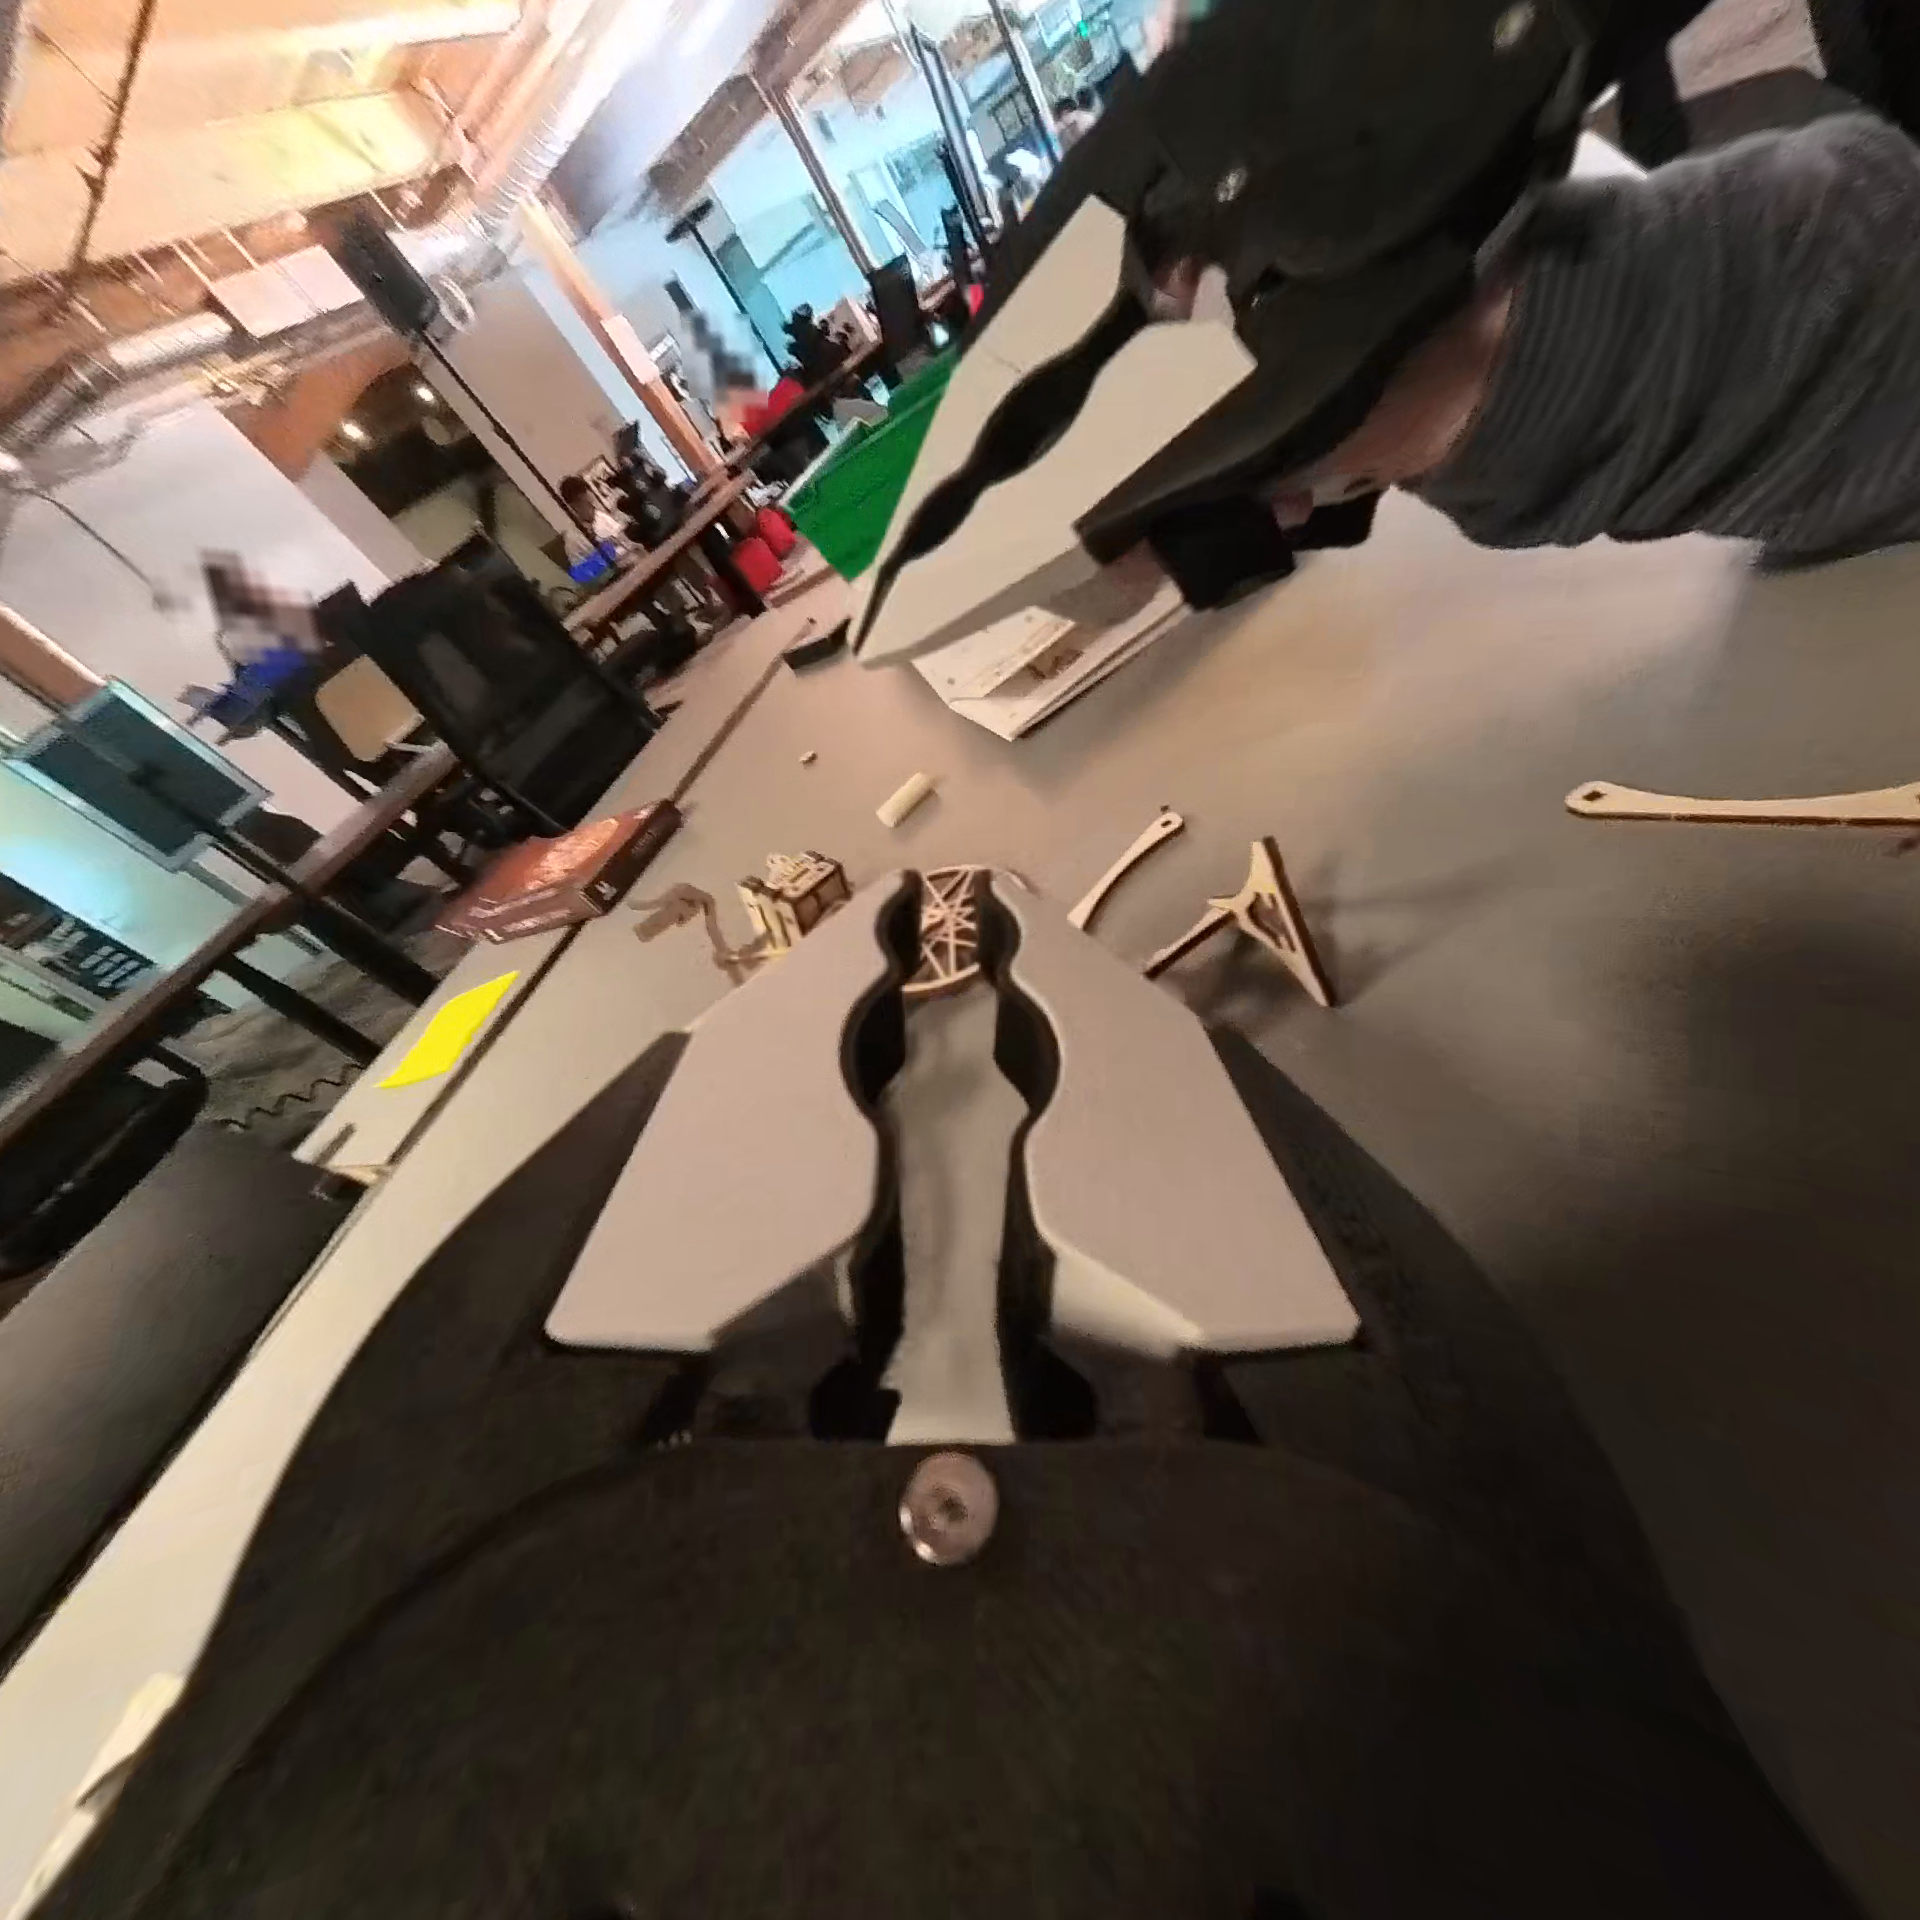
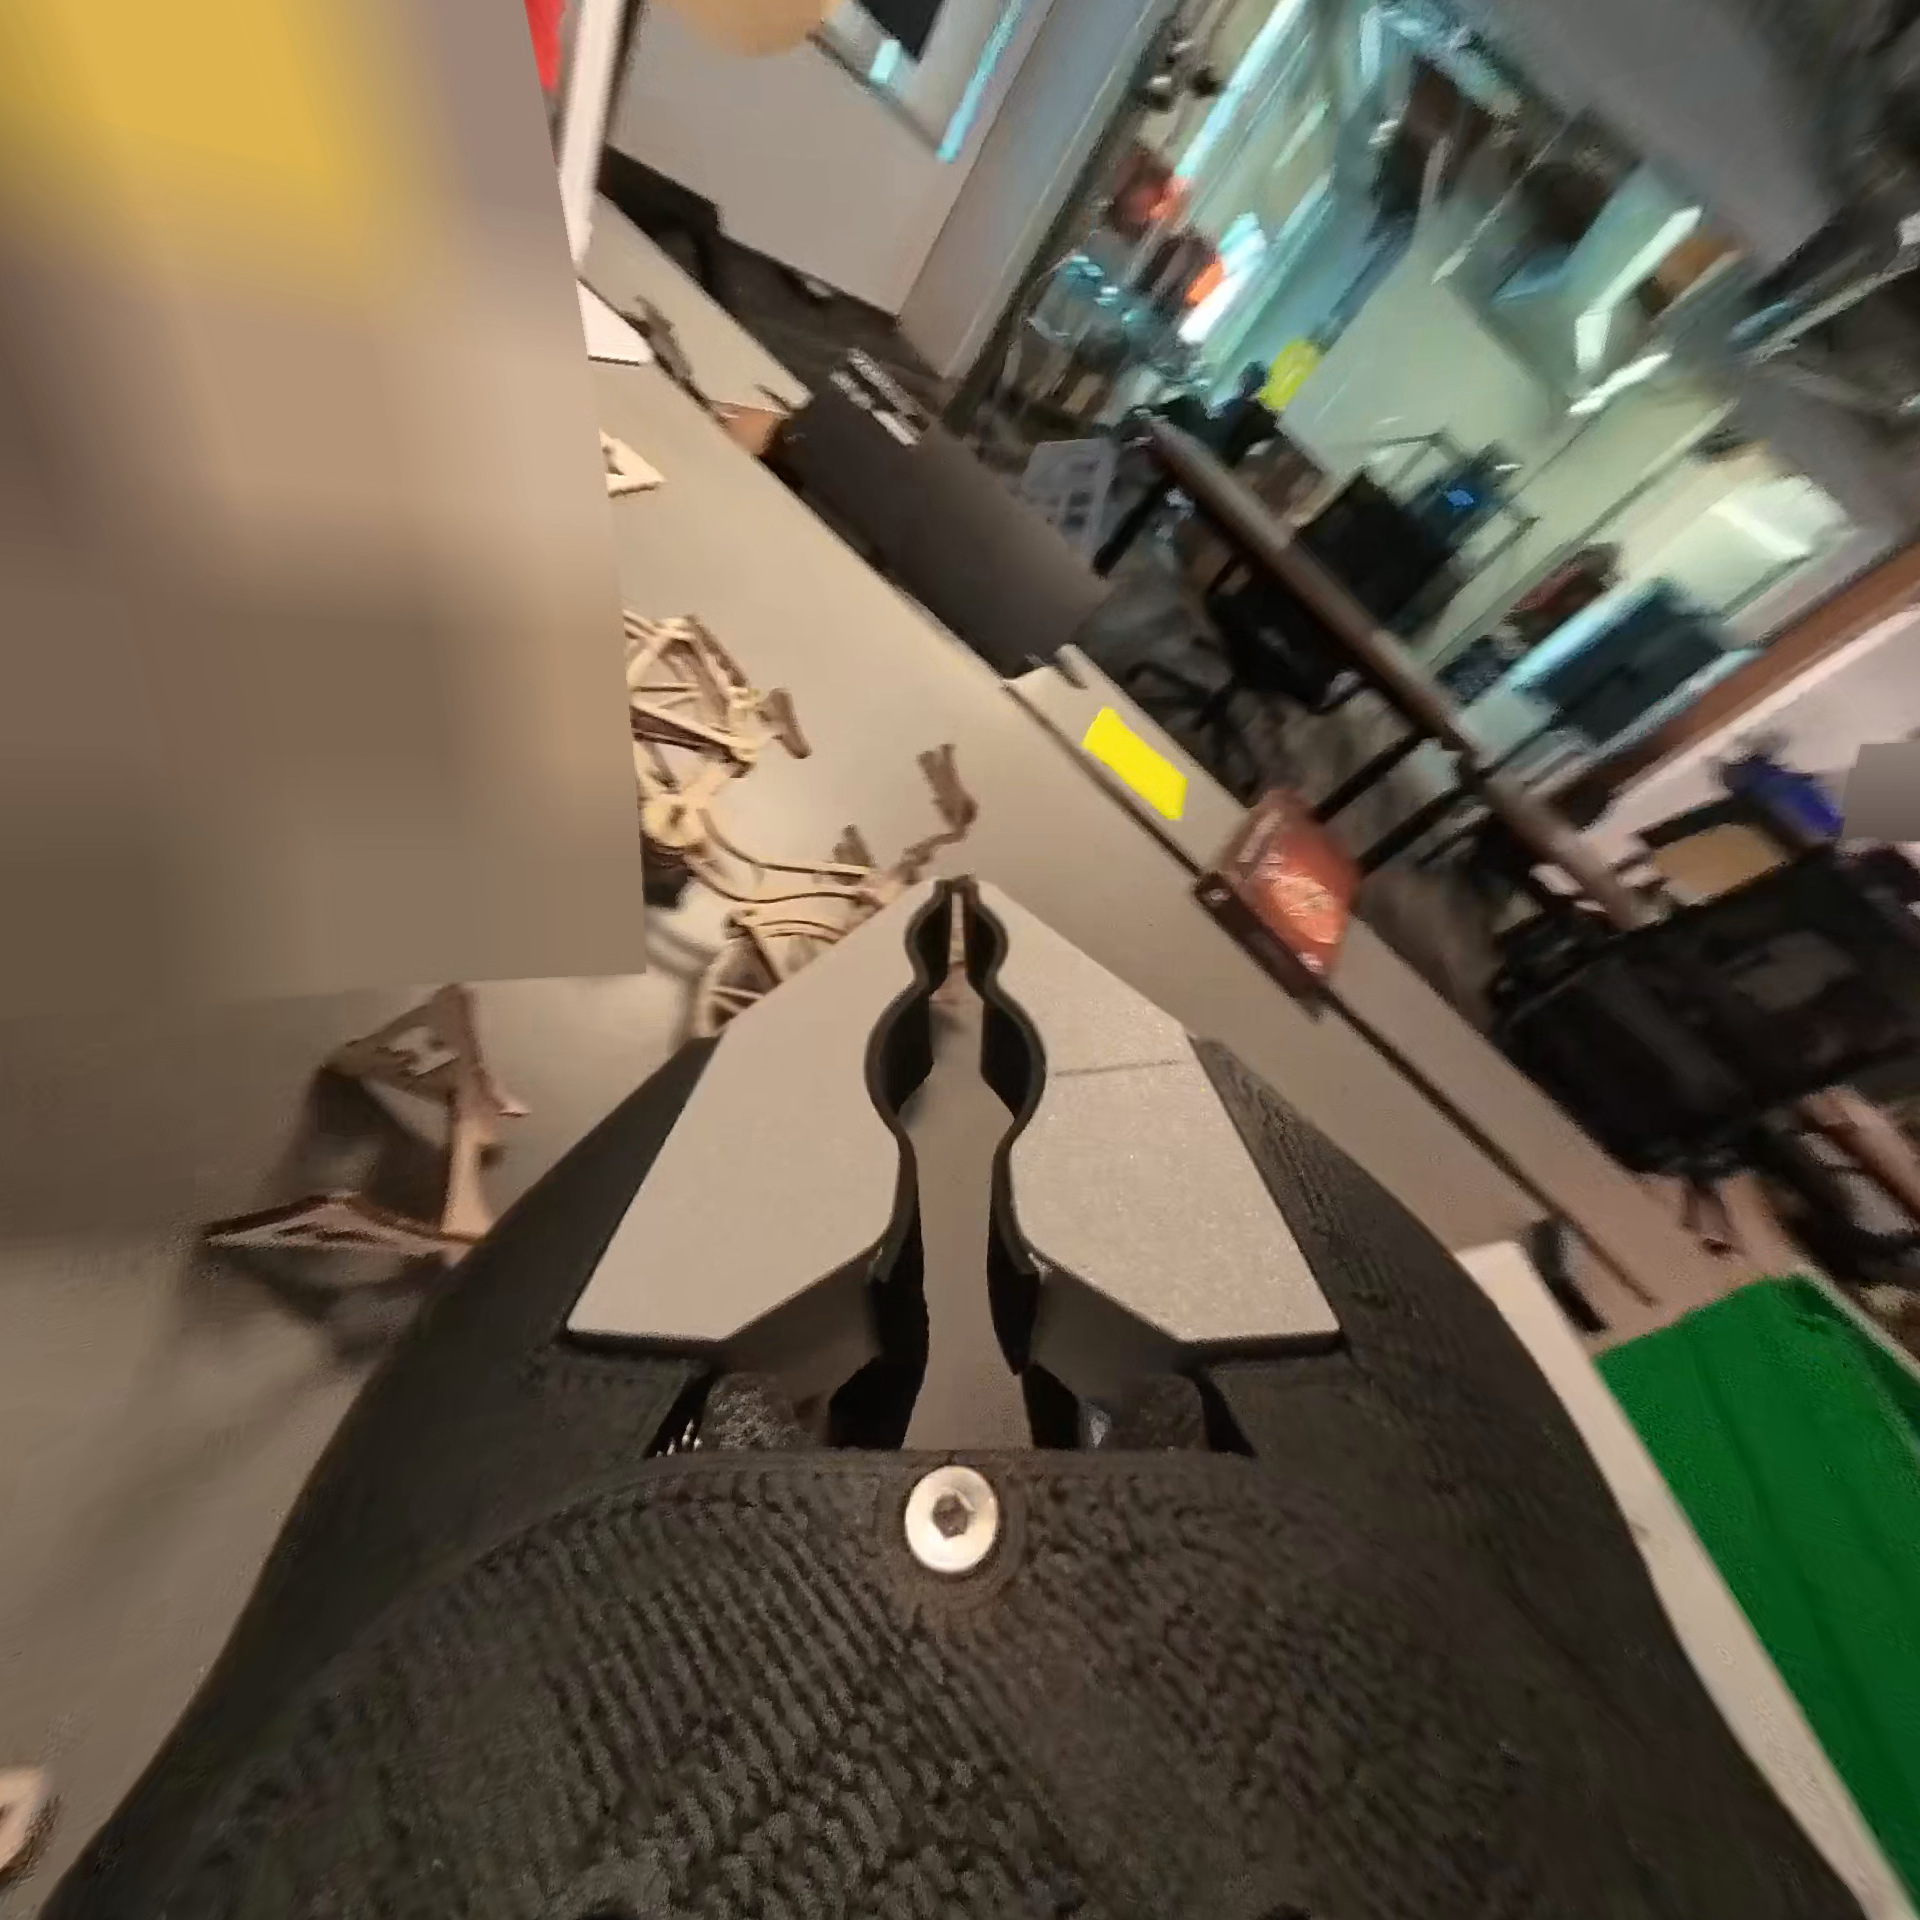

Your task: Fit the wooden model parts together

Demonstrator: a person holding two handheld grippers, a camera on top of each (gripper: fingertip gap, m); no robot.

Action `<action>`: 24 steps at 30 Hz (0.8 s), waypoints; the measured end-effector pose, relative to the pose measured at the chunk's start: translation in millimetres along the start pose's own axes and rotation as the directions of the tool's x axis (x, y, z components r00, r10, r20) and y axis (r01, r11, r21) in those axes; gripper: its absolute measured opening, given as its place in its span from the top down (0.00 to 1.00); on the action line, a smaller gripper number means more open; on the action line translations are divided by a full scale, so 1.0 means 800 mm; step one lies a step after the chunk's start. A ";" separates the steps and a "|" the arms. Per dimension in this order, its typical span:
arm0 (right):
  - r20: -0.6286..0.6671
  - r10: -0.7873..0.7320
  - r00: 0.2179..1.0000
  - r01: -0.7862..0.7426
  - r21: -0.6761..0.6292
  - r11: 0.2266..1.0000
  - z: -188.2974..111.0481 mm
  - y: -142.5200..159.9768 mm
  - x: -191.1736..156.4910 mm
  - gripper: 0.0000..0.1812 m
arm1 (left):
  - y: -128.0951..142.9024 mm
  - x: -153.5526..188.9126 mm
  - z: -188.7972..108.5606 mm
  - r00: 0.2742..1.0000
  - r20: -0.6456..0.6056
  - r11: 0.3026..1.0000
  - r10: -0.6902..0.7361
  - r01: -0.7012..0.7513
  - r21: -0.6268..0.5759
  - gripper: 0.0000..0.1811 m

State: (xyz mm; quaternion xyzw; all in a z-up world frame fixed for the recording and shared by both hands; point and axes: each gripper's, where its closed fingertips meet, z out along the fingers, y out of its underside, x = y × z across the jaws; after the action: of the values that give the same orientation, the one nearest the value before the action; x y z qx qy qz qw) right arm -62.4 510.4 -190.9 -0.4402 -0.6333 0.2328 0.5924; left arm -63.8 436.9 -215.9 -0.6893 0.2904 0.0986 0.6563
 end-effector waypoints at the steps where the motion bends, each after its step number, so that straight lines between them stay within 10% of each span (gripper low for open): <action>1: 0.056 0.026 0.998 -0.026 0.001 1.000 -0.001 0.000 -0.009 1.00 | 0.003 0.001 0.002 1.000 -0.014 1.000 -0.010 0.010 -0.012 0.95; 8: 0.103 0.151 0.983 -0.147 -0.043 0.988 -0.012 0.020 -0.013 1.00 | 0.008 0.023 0.003 0.992 -0.127 0.999 -0.005 -0.001 -0.048 1.00; 13: 0.050 0.136 0.989 -0.129 -0.127 0.984 -0.013 0.042 -0.002 1.00 | 0.035 0.044 0.018 0.960 -0.231 0.959 -0.159 0.094 -0.267 0.78; 24: 0.380 0.319 0.869 -0.346 0.003 0.938 -0.034 0.002 -0.040 0.77 | 0.035 0.025 0.030 0.978 -0.146 0.963 -0.151 0.112 -0.246 0.99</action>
State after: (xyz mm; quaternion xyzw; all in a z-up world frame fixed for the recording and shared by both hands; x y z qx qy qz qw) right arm -39.1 478.5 -204.4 -0.4688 -0.6405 0.4329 0.4274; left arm -56.2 455.7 -252.7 -0.7862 0.2827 0.0319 0.5486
